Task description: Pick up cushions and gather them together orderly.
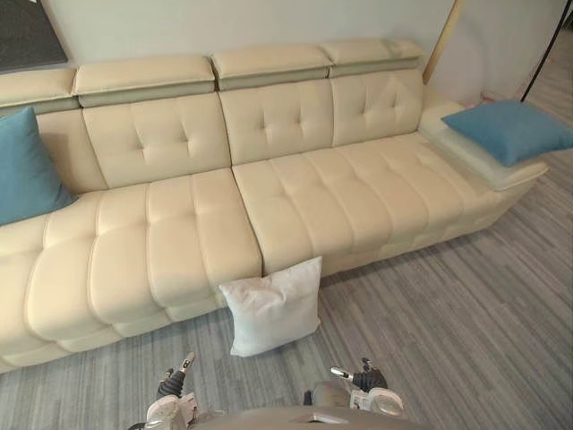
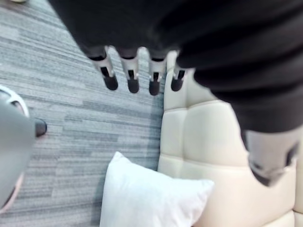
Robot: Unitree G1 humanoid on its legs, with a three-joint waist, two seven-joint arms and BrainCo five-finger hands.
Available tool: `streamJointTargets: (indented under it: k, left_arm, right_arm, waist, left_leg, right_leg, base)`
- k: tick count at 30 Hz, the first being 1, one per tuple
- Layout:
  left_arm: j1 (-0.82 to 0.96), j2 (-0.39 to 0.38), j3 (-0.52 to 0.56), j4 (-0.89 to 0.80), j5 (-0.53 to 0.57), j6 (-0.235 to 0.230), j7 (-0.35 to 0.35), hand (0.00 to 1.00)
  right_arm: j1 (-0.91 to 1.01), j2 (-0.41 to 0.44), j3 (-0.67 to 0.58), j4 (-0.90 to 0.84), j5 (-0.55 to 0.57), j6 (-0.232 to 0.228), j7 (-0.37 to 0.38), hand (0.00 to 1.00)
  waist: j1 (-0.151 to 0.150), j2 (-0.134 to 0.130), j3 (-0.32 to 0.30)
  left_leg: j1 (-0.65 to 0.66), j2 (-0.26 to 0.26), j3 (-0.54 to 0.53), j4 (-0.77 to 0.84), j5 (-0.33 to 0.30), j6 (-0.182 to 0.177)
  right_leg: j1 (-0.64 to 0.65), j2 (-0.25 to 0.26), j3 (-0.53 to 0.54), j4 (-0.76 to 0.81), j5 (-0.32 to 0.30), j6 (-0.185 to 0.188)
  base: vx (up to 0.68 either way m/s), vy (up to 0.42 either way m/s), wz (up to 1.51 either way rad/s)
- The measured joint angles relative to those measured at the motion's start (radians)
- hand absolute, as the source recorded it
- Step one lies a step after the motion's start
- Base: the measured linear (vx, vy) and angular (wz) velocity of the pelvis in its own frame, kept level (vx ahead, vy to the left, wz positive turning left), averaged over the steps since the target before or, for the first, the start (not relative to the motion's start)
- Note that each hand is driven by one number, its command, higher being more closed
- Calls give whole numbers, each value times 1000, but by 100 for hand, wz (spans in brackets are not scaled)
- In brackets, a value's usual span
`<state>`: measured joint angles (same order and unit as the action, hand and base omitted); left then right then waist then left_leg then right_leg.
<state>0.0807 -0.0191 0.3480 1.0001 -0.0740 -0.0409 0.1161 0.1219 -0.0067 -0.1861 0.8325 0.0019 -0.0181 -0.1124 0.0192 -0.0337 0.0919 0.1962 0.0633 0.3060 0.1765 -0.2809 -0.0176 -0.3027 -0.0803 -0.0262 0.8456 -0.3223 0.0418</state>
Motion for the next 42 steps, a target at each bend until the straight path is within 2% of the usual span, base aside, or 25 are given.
streamJointTargets:
  k: [1, 2, 4, 5, 6, 7, 8, 11, 12, 14, 15, 16, 17, 18, 19, 21, 22, 23, 24, 26, 27, 32, 35, 37, 42]
  left_arm:
    - [-1, 1, 2, 3, 1, 0, 0, 0]
    - [-2, 0, 2, 10, 2, 0, 0, 0]
    - [-14, -11, 1, 45, 19, 1, -1, 0]
    - [-17, -14, 2, 49, 20, 0, -8, 0]
    - [-20, -38, 1, 35, 23, -2, -19, 0]
    - [-21, -57, 4, 34, 24, -1, -17, 0]
    - [-21, -61, 4, 34, 24, -1, -17, 0]
    - [-20, -60, 7, 22, 29, -2, -18, 0]
    - [-19, -59, 19, 7, 27, -3, -18, 0]
    - [-5, -64, 61, -12, 3, -2, -15, 0]
    - [6, -61, 86, -26, -16, -1, -15, 0]
    - [14, -60, 85, -40, -27, -1, -15, 0]
    - [20, -58, 84, -49, -41, -3, -15, 0]
    - [21, -60, 83, -49, -42, -3, -15, 0]
    - [21, -62, 83, -47, -42, -3, -15, 0]
    - [19, -62, 82, -46, -42, -3, -16, 0]
    - [18, -62, 82, -46, -41, -3, -16, 0]
    - [16, -61, 81, -42, -40, -3, -16, 0]
    - [15, -45, 80, -43, -37, -4, -17, 0]
    - [15, -30, 79, -44, -34, -5, -17, 0]
    - [14, -27, 79, -44, -34, -5, -17, 0]
    - [17, -27, 78, -32, -29, -4, -17, 0]
    - [18, -27, 77, -22, -29, -4, -18, 0]
    - [17, -26, 77, -15, -26, -4, -18, 0]
    - [9, -12, 45, -4, 21, -3, -22, 0]
  right_arm:
    - [1, 2, -13, -1, 5, -6, 0, 0]
    - [-5, 3, -20, -2, 12, -8, 1, 0]
    - [-8, -4, -22, 1, 19, -6, 1, 0]
    - [-16, -13, -24, 4, 14, -5, -1, 0]
    - [-19, -21, -22, 3, 8, -6, 0, 0]
    - [-23, -36, -22, 3, 9, -6, 1, 0]
    - [-24, -38, -22, 3, 9, -6, 1, 0]
    - [-23, -37, -10, 11, -2, 2, 1, 0]
    - [-19, -39, 4, 10, -7, 2, 1, 0]
    - [-16, -43, 18, 8, -7, 3, 1, 0]
    - [-10, -43, 19, 9, -7, 3, 1, 0]
    - [-10, -43, 19, 9, -7, 4, 1, 0]
    - [-5, -42, 18, 10, -2, 5, 0, 0]
    - [-3, -42, 17, 10, -2, 6, 0, 0]
    - [2, -38, 13, 11, -2, 7, 0, 0]
    - [1, -34, 6, 11, 0, 14, 0, 0]
    - [2, -32, 3, 11, 0, 15, 0, 0]
    - [9, -29, -17, 11, 0, 16, 0, 0]
    - [10, -10, -27, 11, 0, 19, -1, 0]
    - [12, 5, -26, 11, -2, 17, 0, 0]
    - [13, 9, -27, 12, -2, 18, 0, 0]
    - [14, 23, -31, 19, -6, 15, 0, 0]
    - [14, 19, -30, 21, -8, 13, 0, 0]
    - [9, 11, -15, 28, -9, 13, -1, 0]
    - [-1, -3, 20, 27, -10, 13, -2, 0]
  waist:
    - [-2, -2, 1]
    - [-6, 2, 3]
    - [-13, 10, 11]
    - [-7, 43, 14]
    - [-6, 44, 29]
    - [-7, 70, 32]
    - [-9, 76, 31]
    - [-12, 68, 36]
    - [-10, 67, 36]
    - [-4, 71, 35]
    - [2, 71, 36]
    - [7, 70, 36]
    - [17, 65, 35]
    - [19, 64, 36]
    - [23, 63, 36]
    - [23, 58, 39]
    - [20, 56, 40]
    - [18, 56, 40]
    - [19, 34, 35]
    - [18, 2, 31]
    - [20, -3, 32]
    - [17, 0, 32]
    - [12, 3, 26]
    - [13, 3, 26]
    - [8, -5, 34]
  left_leg:
    - [15, 8, -9, -8, -7, -12]
    - [29, 19, -27, -8, -21, -33]
    - [64, 39, -83, -9, -49, -62]
    - [66, 45, -112, -9, -27, -42]
    - [63, 44, -138, -5, 9, -40]
    - [66, 53, -173, -6, 40, -46]
    - [67, 59, -183, -4, 52, -48]
    - [46, 85, -226, 116, 95, -66]
    - [-2, 93, -244, 233, 97, -72]
    - [-148, 129, -275, 549, 167, -127]
    - [-222, 152, -272, 703, 164, -124]
    - [-254, 167, -252, 748, 159, -115]
    - [-285, 176, -216, 764, 138, -87]
    - [-296, 176, -198, 757, 126, -84]
    - [-299, 172, -144, 680, 93, -71]
    - [-299, 151, -83, 492, 71, -57]
    - [-300, 141, -69, 422, 74, -54]
    - [-289, 119, -38, 280, 125, -55]
    - [-245, 73, -30, 209, 132, -44]
    - [-241, 32, -31, 157, 144, -29]
    - [-241, 21, -32, 149, 145, -28]
    - [-177, -2, -25, 66, 168, -15]
    - [-159, 2, -13, -33, 229, -26]
    - [-142, 3, 4, -89, 259, -31]
    - [-146, 18, 75, -84, 266, -33]
  right_leg:
    - [-17, 10, -12, -90, 5, -3]
    - [-35, 20, -12, -206, 36, -12]
    - [-13, 31, -35, -278, 154, -28]
    - [6, 31, -56, -272, 137, -38]
    - [6, 24, -61, -248, 110, -49]
    - [20, 18, -93, -236, 91, -68]
    - [30, 18, -105, -237, 87, -73]
    - [131, 24, -143, -287, 40, -78]
    - [162, 32, -144, -309, 27, -75]
    - [211, 49, -145, -350, 20, -80]
    - [242, 62, -144, -372, 13, -90]
    - [263, 69, -138, -386, 6, -101]
    - [289, 70, -127, -405, 4, -102]
    - [303, 69, -122, -415, 8, -99]
    - [325, 57, -109, -429, 20, -82]
    - [347, 27, -99, -440, 23, -67]
    - [351, 16, -99, -438, 24, -55]
    - [355, 8, -97, -424, 19, -22]
    - [348, -21, -87, -424, 15, -12]
    - [344, -48, -69, -450, 22, -1]
    - [356, -56, -68, -469, 29, 8]
    - [413, -64, -67, -549, 72, 26]
    - [403, -51, -56, -605, 115, 26]
    - [383, -37, -28, -613, 126, 25]
    - [326, -19, 66, -602, 128, 30]
  base:
    - [306, -284, 36]
    - [233, -209, 36]
    - [391, -256, 58]
    - [471, -284, 62]
    - [436, -262, 53]
    - [355, -230, 50]
    - [407, -261, 58]
    - [256, -182, 50]
    - [140, -131, 22]
    - [131, -101, -4]
    - [130, -52, -28]
    - [154, -1, -36]
    - [136, 30, -25]
    - [177, 73, -34]
    - [189, 121, -30]
    - [220, 198, -20]
    - [202, 228, 4]
    - [199, 224, 20]
    - [208, 260, 28]
    - [141, 215, 25]
    - [119, 180, 15]
    - [22, 65, -3]
    - [-82, -14, -14]
    - [-113, -22, -39]
    - [-144, -18, -48]
